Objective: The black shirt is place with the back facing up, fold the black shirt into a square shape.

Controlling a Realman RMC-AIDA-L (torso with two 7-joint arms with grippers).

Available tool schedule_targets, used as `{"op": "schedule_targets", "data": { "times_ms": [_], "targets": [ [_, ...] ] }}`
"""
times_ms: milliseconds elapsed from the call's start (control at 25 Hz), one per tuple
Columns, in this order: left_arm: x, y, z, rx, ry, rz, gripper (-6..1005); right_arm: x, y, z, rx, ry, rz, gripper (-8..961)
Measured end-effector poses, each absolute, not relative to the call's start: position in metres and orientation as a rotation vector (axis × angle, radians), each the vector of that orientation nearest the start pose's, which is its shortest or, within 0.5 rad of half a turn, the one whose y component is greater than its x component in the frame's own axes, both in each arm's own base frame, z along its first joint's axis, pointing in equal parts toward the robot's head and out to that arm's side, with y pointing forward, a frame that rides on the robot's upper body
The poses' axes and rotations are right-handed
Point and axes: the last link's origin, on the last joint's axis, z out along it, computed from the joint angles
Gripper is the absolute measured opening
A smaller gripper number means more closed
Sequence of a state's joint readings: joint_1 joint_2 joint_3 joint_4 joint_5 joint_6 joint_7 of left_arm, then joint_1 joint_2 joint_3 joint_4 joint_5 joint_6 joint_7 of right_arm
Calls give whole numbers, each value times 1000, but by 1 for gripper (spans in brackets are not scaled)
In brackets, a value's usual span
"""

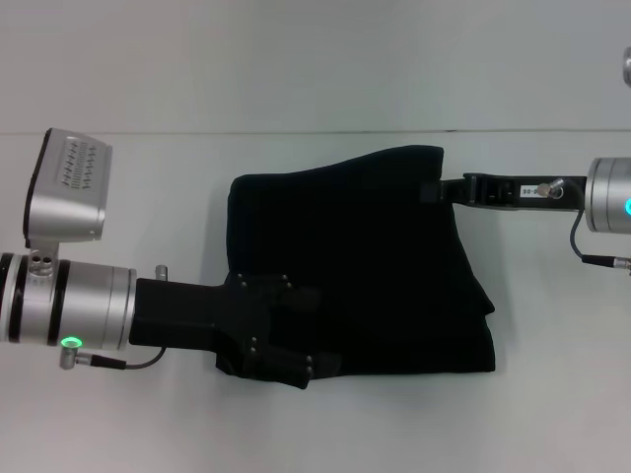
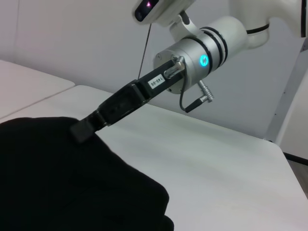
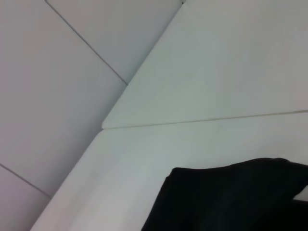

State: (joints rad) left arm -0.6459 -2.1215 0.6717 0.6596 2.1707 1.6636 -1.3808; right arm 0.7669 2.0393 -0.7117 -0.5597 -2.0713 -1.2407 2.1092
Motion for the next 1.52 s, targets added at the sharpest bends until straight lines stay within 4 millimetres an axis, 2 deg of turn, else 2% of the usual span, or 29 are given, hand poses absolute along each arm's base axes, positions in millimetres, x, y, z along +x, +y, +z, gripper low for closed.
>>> {"op": "schedule_targets", "data": {
  "times_ms": [400, 960, 1280, 1520],
  "targets": [
    [-225, 329, -26, -2982, -489, -635, 911, 231, 404, -1, -2378, 1470, 688, 30],
    [-225, 329, -28, -2976, -510, -633, 906, 228, 399, 5, -2418, 1458, 713, 30],
    [-225, 331, -29, -2973, -531, -622, 902, 243, 397, 5, -2351, 1489, 687, 31],
    [-223, 332, -30, -2975, -527, -621, 900, 262, 399, -5, -2268, 1522, 607, 30]
  ]
}}
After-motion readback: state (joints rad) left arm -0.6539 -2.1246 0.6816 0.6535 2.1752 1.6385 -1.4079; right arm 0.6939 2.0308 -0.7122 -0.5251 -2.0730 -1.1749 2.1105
